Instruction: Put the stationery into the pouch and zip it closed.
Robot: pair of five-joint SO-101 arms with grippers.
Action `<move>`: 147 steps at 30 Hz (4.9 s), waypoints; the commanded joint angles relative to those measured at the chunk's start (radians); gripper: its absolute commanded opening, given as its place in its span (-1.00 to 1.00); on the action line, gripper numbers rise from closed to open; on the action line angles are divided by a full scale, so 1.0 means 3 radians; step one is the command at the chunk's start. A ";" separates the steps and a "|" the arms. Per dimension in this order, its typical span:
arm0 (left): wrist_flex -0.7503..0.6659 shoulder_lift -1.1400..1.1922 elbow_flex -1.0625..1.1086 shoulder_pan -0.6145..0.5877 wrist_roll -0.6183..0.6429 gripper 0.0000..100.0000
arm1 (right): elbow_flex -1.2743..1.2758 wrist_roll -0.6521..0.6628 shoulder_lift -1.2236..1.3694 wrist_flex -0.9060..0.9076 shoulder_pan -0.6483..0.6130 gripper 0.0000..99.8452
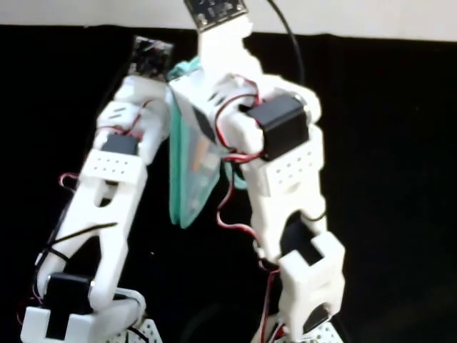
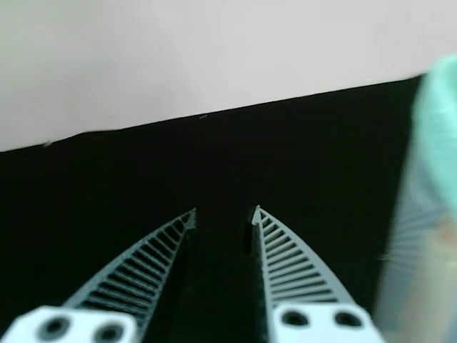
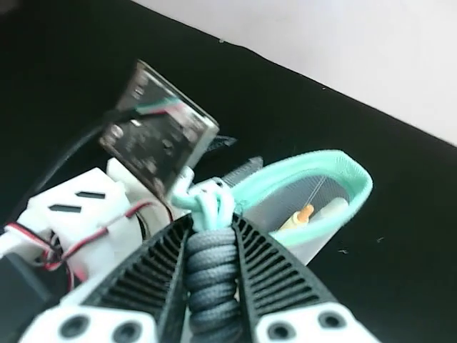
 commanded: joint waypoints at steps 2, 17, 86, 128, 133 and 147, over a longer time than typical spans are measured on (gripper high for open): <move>0.0368 -0.0320 -0.0141 -0.0166 0.0020 -0.72 | -0.0008 -0.0113 -0.0156 0.0043 -0.0028 -0.99; 0.1509 -0.1297 -0.0401 -0.0652 0.0026 -0.71 | -0.0018 -0.0133 -0.0171 0.0043 -0.0033 -0.99; 0.3156 -0.1184 -0.1506 0.0412 -0.0005 -0.99 | -0.0038 -0.0107 -0.0156 0.0033 0.0120 -0.99; 0.4250 -0.2130 -0.1476 0.0243 -0.0189 -0.99 | -0.0043 -0.0128 0.0289 -0.0785 0.1322 -0.99; 0.4250 -0.2135 -0.1476 0.0238 -0.0194 -0.98 | -0.0043 -0.0133 0.0269 -0.0652 0.1112 -0.99; 0.3488 -0.2125 -0.0985 0.0238 -0.0199 -0.98 | -0.0038 -0.0363 -0.0033 -0.0361 0.0657 -0.99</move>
